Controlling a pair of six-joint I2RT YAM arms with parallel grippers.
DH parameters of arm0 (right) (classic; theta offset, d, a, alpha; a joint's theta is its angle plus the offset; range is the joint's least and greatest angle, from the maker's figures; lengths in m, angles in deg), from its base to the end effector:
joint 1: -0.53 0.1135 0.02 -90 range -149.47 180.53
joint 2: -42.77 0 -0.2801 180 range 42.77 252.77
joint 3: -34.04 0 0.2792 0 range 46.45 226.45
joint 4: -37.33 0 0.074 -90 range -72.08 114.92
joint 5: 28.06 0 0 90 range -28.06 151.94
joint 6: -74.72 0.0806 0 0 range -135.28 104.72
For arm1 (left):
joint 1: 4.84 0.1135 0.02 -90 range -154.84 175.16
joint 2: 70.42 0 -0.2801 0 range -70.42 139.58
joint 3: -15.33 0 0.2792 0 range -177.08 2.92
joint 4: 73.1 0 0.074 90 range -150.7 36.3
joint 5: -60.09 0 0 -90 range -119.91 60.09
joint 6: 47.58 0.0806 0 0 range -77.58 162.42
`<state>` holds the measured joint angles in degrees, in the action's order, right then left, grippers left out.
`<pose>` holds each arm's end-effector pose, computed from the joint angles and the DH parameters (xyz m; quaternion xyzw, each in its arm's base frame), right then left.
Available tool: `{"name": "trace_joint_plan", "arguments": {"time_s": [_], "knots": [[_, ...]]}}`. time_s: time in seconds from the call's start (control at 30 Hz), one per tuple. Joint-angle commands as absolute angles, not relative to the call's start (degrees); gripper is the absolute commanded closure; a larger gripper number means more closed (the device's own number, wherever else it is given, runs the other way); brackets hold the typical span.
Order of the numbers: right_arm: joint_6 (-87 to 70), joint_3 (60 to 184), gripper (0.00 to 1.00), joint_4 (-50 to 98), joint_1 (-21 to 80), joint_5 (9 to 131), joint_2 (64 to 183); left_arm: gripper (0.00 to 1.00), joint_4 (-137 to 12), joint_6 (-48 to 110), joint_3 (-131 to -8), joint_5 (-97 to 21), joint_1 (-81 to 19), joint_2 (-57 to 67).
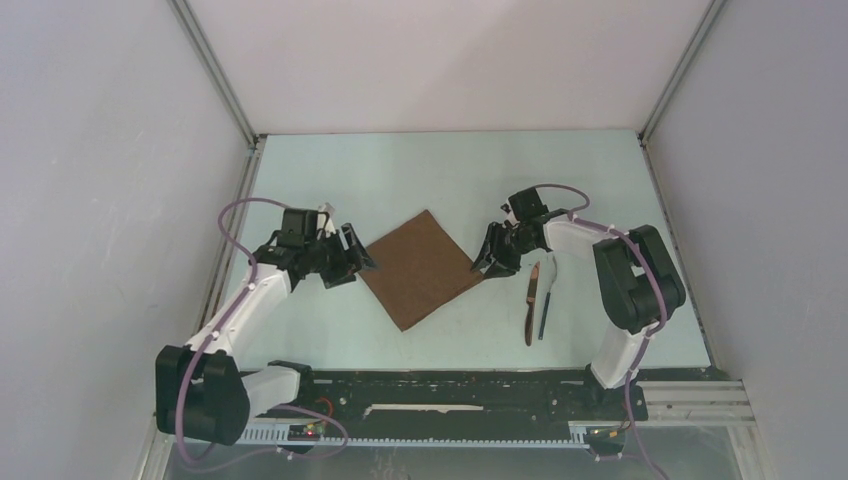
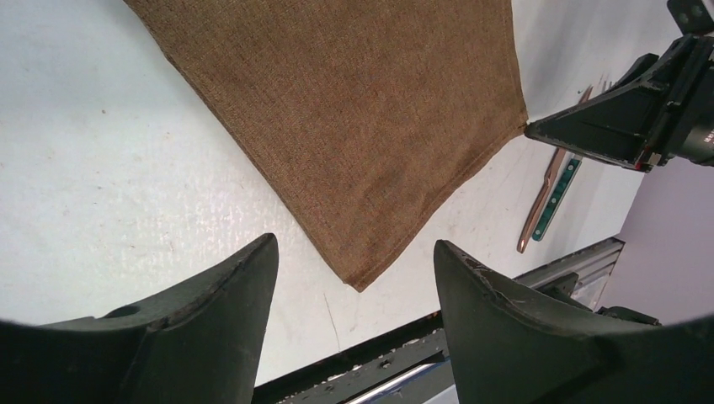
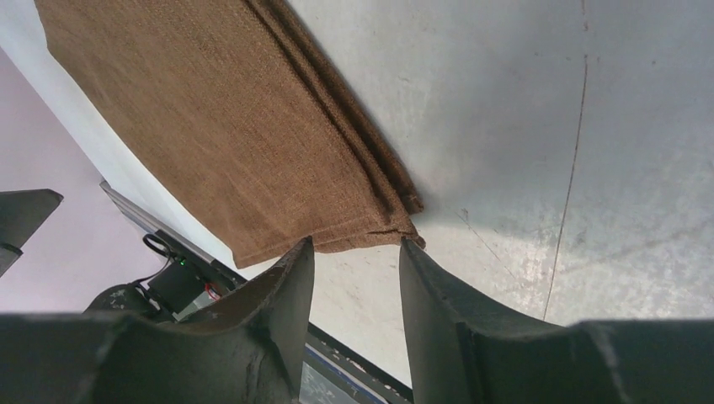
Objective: Fold the napkin into a case and place the utensils inside
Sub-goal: Pick up the top corner of the square-folded napkin from the center of the board.
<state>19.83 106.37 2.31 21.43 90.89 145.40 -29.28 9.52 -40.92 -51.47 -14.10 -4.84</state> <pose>0.3436 0.1730 0.1146 0.0640 0.9452 0.3128 0.0680 0.2608 -0.0725 0.2041 -0.1330 0.9243 -0.2772 0.2259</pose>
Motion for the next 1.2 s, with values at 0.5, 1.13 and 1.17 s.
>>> {"name": "trace_joint_plan", "arguments": {"time_s": [0.5, 1.13, 1.17], "knots": [[21.30, 106.07, 0.54, 8.93, 19.95, 93.36, 149.00, 0.27, -30.80, 8.39, -42.06, -54.67, -14.31, -5.59], [20.10, 106.05, 0.67, 7.32, 20.40, 92.02, 144.56, 0.27, -30.54, 8.39, -41.50, -54.34, -14.31, -6.28], [20.09, 106.06, 0.68, 7.27, 20.44, 92.02, 144.42, 0.27, -30.56, 8.35, -41.43, -54.47, -14.33, -6.27]]}}
